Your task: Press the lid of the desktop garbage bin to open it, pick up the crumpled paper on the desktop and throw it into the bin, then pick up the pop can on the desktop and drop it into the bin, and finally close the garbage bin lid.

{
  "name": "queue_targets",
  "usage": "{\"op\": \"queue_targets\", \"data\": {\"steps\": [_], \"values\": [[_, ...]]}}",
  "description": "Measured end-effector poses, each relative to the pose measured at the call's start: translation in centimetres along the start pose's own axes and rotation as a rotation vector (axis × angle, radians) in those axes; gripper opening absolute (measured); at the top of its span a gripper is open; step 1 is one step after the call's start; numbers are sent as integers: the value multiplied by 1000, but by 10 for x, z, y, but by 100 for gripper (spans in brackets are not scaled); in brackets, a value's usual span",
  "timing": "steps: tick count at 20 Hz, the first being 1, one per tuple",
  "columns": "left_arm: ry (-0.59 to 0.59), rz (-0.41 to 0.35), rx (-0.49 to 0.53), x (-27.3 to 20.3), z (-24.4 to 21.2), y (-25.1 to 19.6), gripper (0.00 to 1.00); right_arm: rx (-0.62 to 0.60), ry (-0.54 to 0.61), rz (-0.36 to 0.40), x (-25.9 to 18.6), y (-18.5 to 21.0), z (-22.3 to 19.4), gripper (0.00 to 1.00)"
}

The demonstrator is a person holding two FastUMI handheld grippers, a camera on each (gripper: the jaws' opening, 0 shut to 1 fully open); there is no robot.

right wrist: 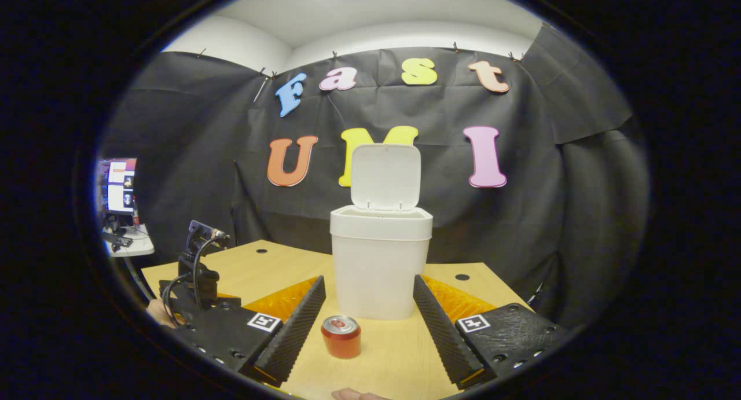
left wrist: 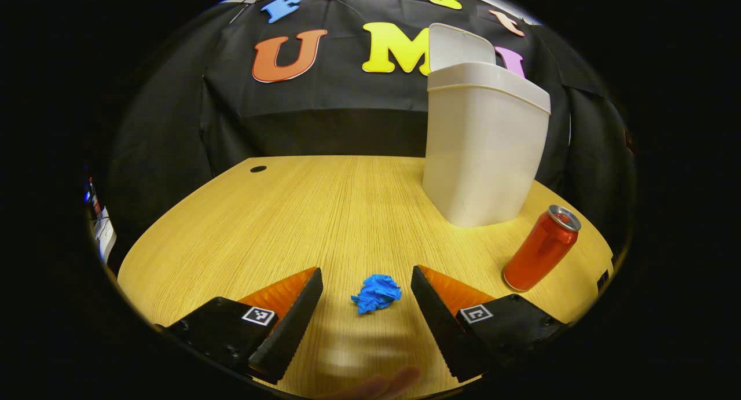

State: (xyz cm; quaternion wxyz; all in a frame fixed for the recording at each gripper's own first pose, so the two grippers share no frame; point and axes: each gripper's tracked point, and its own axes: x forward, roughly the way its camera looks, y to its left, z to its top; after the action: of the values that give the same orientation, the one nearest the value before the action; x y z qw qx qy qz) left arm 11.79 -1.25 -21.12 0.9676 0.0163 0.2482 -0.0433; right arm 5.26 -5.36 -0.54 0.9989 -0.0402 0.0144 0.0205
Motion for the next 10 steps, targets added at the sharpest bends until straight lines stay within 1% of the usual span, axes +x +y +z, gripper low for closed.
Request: {"op": "queue_targets", "data": {"steps": [1, 5, 6, 7, 8, 9, 10], "values": [[12, 4, -3, 3, -4, 0, 99, 1, 13, 1, 1, -1, -4, 95], [62, -15, -42, 13, -17, -4, 97, 43, 46, 22, 1, 3, -15, 95], [60, -15, -42, 15, -17, -4, 96, 43, 50, 21, 1, 4, -16, 98], [53, -19, -37, 15, -15, -5, 90, 39, 54, 24, 1, 6, -19, 98], [51, -18, -38, 16, -15, -4, 88, 31, 62, 27, 3, 8, -22, 95], [54, -20, -37, 17, -16, -5, 82, 25, 68, 26, 3, 10, -25, 95], [68, -19, -39, 19, -20, -5, 81, 22, 74, 30, 4, 12, -28, 97]]}}
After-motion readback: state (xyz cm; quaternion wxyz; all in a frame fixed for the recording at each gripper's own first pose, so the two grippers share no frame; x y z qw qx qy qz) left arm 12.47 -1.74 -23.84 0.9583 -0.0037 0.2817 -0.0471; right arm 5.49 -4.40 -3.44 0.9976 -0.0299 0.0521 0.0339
